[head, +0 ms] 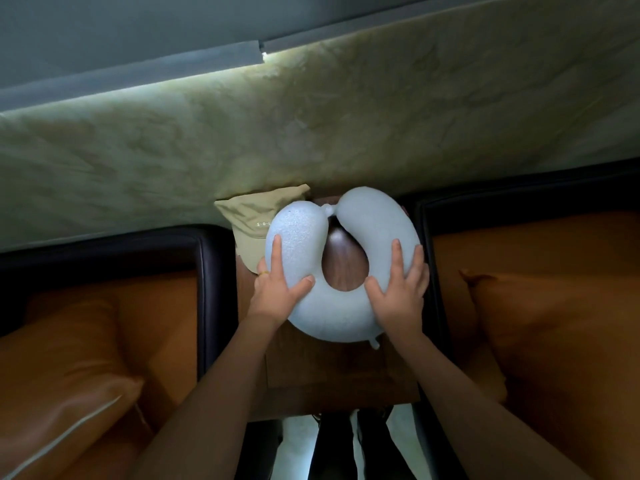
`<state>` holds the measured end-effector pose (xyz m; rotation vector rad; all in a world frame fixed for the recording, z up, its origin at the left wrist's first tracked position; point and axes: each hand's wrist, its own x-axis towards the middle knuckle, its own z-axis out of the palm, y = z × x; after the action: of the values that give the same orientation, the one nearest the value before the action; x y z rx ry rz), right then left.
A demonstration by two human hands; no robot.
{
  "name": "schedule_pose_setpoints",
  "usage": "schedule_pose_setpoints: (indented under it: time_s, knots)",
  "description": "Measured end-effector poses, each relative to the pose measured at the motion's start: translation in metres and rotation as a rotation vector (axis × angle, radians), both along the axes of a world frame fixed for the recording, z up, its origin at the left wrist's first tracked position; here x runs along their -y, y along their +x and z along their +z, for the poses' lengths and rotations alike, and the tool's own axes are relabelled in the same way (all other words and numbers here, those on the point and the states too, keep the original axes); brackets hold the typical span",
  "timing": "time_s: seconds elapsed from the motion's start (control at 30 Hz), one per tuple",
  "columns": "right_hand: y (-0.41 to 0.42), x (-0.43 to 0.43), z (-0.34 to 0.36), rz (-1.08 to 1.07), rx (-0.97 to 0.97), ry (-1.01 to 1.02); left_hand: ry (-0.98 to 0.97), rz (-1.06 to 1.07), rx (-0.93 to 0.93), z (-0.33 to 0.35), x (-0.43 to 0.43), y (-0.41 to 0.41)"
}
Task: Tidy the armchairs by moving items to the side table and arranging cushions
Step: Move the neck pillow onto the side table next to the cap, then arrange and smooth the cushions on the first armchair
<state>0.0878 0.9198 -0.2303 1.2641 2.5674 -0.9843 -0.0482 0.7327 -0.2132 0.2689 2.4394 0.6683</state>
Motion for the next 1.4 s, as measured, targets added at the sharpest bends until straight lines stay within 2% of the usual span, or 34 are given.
schedule_pose_setpoints:
  time_s: [0.17, 0.27, 0.43, 0.53, 0.67, 0.73, 0.8, 0.97, 1.13, 1.23, 1.33, 1.4]
  knots:
    - [0.000, -0.019, 0.017, 0.102, 0.105, -0.172, -0.218, -0.042, 0.007, 0.012, -0.009, -0.004]
    - [0.002, -0.040, 0.036, 0.176, 0.139, -0.310, -0.286, -0.018, -0.006, 0.028, -0.021, -0.004]
    - [0.020, -0.048, 0.058, 0.204, 0.053, -0.285, -0.121, -0.015, -0.164, 0.040, -0.013, 0.019]
    - [0.028, -0.034, 0.064, 0.238, 0.023, -0.252, -0.108, -0.072, -0.208, 0.032, 0.009, 0.040]
    - [0.038, -0.010, 0.068, 0.268, -0.017, -0.279, 0.067, -0.041, -0.021, 0.048, 0.050, 0.090]
    - [0.044, 0.005, 0.064, 0.270, -0.024, -0.291, 0.049, -0.017, 0.075, 0.067, 0.069, 0.119]
    - [0.051, 0.025, 0.064, 0.298, -0.063, -0.270, 0.056, 0.048, 0.130, 0.077, 0.094, 0.144]
    - [0.078, 0.090, 0.060, 0.421, -0.310, -0.271, 0.043, 0.272, 0.215, 0.087, 0.165, 0.207]
    - [0.099, 0.172, 0.062, 0.593, -0.240, -0.374, 0.080, 0.550, 0.254, 0.084, 0.227, 0.287]
    - [0.116, 0.222, 0.060, 0.697, -0.173, -0.461, 0.150, 0.651, 0.265, 0.056, 0.267, 0.338]
    - [0.131, 0.272, 0.066, 0.800, -0.119, -0.451, 0.241, 0.732, 0.262, 0.018, 0.312, 0.386]
    - [0.139, 0.308, 0.076, 0.858, -0.118, -0.450, 0.294, 0.735, 0.244, 0.052, 0.328, 0.393]
